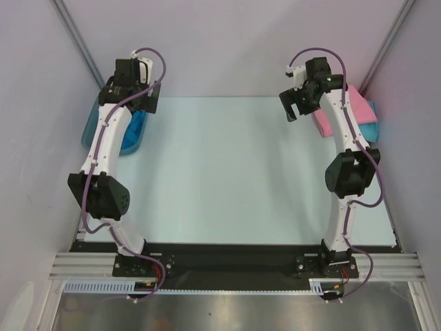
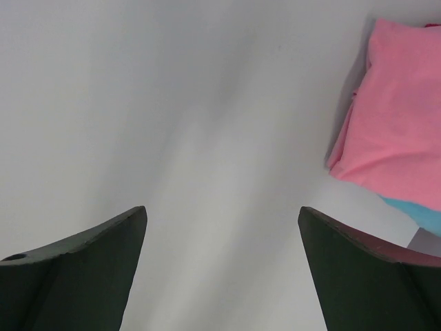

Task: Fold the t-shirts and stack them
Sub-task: Grab the tshirt from the pile

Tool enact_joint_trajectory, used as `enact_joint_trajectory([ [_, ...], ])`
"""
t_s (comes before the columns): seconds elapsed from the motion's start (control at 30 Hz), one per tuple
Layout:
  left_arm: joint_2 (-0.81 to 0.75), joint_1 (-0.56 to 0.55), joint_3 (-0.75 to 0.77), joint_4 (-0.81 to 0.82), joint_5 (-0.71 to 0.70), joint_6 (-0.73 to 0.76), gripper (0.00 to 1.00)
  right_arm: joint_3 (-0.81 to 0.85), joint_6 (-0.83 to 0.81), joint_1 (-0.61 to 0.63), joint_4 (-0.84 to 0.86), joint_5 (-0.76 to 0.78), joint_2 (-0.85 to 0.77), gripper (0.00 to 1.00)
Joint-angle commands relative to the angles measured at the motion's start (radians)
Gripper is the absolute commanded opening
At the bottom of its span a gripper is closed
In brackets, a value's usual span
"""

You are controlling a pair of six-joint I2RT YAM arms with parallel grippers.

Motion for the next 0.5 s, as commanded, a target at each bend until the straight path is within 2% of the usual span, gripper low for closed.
enact_joint_trajectory([
  [0.0,-0.048,0.0,0.033,0.047,-0.107,-0.037,1.0,-0.006,-0.003,-0.001,0.003,0.032,-0.04,1.0],
  [0.17,-0.046,-0.009,0.05,0.066,-0.165,-0.025,1.0,-0.021,-0.003,0.012,0.011,0.056,-0.043,1.0],
  [0.37,-0.045,-0.014,0.055,0.07,-0.17,-0.025,1.0,-0.035,-0.011,0.028,0.017,0.079,-0.043,1.0],
  [0.47,-0.04,-0.026,0.015,0.14,-0.266,0.03,1.0,-0.035,-0.009,0.032,0.025,0.081,-0.035,1.0],
])
